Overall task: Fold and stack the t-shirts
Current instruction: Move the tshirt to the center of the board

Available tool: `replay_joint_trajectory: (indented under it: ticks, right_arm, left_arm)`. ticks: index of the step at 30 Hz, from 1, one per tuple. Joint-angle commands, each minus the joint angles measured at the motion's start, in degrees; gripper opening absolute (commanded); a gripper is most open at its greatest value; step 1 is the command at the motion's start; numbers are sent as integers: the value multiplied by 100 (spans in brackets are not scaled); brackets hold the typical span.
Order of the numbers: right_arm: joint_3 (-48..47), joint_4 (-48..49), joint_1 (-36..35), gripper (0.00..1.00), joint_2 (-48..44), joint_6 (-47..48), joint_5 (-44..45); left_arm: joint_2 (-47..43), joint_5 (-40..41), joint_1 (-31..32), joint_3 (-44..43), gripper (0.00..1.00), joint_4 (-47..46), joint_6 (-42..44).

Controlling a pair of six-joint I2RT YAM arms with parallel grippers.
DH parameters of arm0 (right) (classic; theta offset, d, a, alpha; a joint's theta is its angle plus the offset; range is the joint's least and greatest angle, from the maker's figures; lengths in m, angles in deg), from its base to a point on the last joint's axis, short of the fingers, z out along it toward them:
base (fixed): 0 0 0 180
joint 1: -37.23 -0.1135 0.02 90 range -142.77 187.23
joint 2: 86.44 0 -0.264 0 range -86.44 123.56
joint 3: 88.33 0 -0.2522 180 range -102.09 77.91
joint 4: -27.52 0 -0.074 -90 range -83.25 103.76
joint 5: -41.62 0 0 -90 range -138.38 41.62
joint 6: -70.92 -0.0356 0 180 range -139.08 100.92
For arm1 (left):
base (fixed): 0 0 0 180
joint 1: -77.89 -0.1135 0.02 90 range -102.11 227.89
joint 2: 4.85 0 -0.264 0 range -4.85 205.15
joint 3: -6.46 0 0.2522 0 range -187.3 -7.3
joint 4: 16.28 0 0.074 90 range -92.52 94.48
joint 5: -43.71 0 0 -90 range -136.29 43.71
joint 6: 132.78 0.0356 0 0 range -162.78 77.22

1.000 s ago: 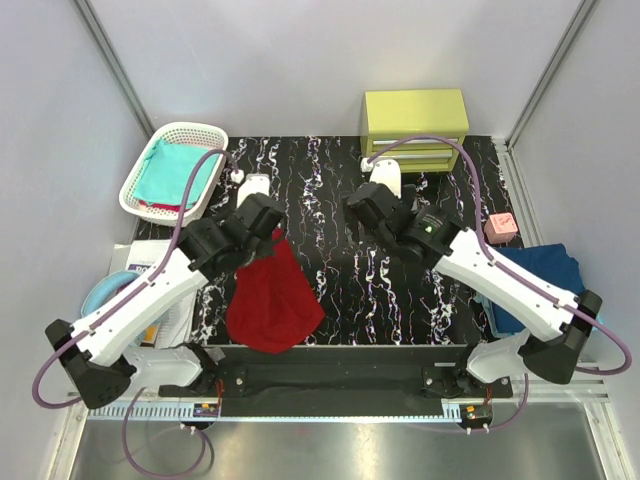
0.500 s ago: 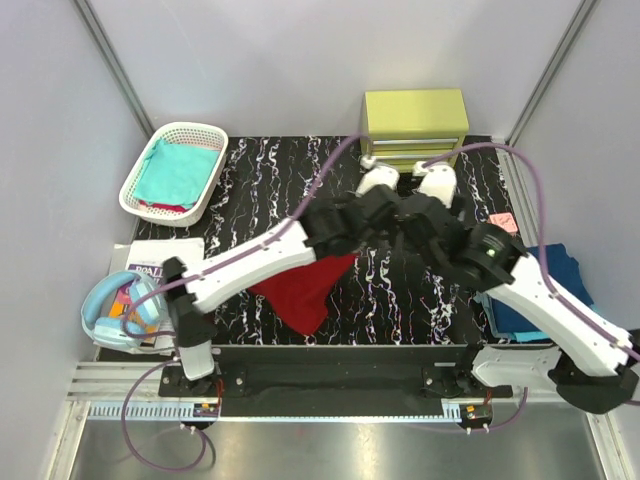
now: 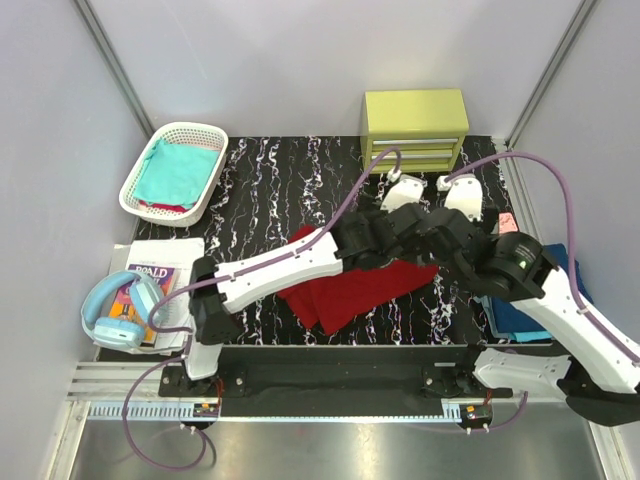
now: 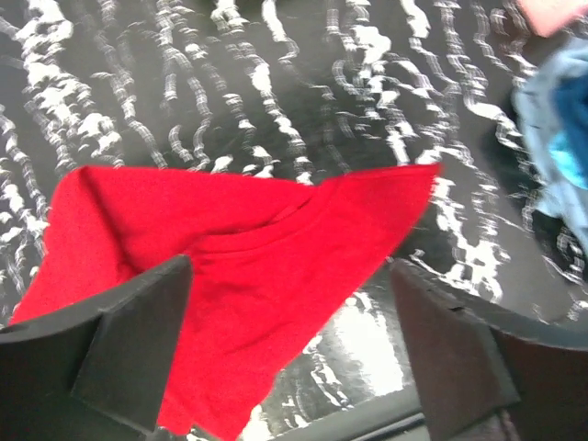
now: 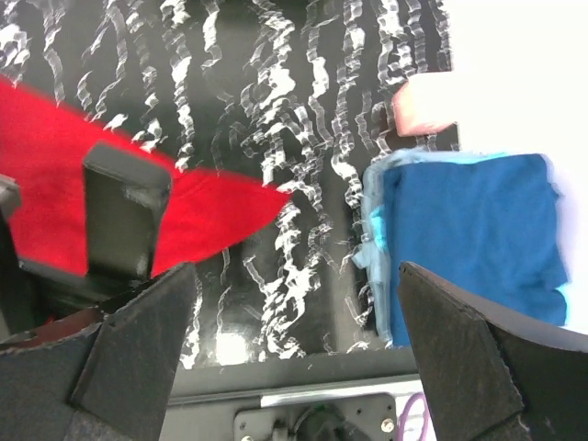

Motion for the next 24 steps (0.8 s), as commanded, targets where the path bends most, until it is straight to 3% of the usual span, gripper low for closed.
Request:
replay_joint_trajectory:
  ticks: [1,6,10,15,19,24]
  right_arm:
    - [-79,1292,-134,100,150,-187,-356]
    - [158,1406,-134,100,246,-161,-602]
    - [509,1626,-125,100,361,-196,-1224]
    - [1072,2065,-125,99,510,-354,-1841]
    - [1319,2215,-134,97,765,-398,-2184]
    - [1565,2531,-204,96,1247,-407,-2632]
  left_arm:
    - [-868,830,258,1128,99,-105,-531]
    - [-2115,682,-725,2632,99,-104,-1270]
    - [-2567,505,-1192,3722,99,-192,-1306]
    - [-2743,339,-1623,4365,98,-245,-1508]
    - [-2752,-170,-2324,4804,96,-473,-1430]
    - [-2305,-768,-3055,4762,93,-509,-1175]
